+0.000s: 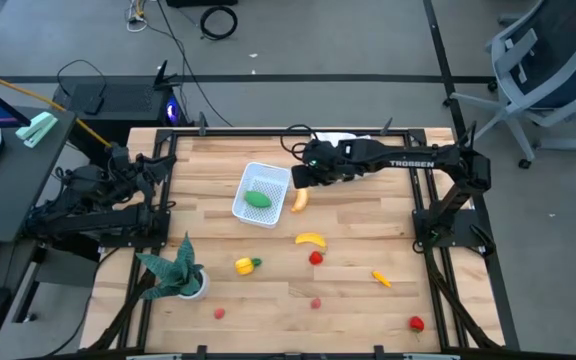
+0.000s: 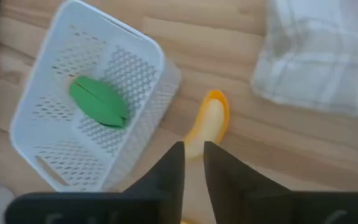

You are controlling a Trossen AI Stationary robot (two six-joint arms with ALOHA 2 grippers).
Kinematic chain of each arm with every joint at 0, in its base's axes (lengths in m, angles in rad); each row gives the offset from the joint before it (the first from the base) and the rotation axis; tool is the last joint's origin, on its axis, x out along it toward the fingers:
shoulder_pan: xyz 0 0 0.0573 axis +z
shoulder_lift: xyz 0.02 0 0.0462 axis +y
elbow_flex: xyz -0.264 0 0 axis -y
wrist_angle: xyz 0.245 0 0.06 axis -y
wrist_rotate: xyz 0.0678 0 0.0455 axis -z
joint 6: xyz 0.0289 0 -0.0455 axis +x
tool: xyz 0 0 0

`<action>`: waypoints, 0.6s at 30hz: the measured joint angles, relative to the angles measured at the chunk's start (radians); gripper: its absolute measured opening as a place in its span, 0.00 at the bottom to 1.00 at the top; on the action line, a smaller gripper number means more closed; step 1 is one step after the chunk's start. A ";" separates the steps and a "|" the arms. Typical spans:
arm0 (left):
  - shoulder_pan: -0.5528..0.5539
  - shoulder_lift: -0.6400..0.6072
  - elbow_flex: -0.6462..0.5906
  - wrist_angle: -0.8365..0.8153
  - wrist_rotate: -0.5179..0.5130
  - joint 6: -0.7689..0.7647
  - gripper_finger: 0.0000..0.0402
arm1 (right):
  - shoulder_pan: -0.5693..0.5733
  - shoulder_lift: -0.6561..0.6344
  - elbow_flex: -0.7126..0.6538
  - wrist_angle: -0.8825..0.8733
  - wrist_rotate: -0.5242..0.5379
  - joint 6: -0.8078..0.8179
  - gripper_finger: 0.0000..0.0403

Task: Pick and placing Produce into tupperware
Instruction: Put the banana into the white basket

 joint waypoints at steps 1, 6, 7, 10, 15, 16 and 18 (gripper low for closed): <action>0.000 0.000 0.000 0.000 0.000 0.000 0.20 | 0.000 0.000 0.000 -0.018 0.000 0.000 0.21; 0.000 0.000 0.000 -0.001 0.000 0.001 0.20 | -0.005 0.000 0.000 -0.055 -0.001 0.005 0.31; 0.000 0.000 0.000 0.000 0.000 0.001 0.20 | -0.005 0.000 0.000 -0.054 -0.001 0.008 0.33; 0.000 0.000 0.000 -0.001 0.000 0.000 0.19 | -0.003 0.001 0.000 -0.054 0.011 0.036 0.38; 0.000 0.000 0.000 -0.001 0.000 0.001 0.20 | 0.013 0.022 -0.004 -0.038 0.043 0.057 0.45; 0.000 0.000 0.000 -0.001 0.000 0.001 0.20 | 0.017 0.037 -0.005 -0.037 0.042 0.060 0.46; 0.000 0.000 0.000 -0.004 0.000 0.000 0.20 | 0.027 0.072 -0.006 -0.011 0.032 0.060 0.47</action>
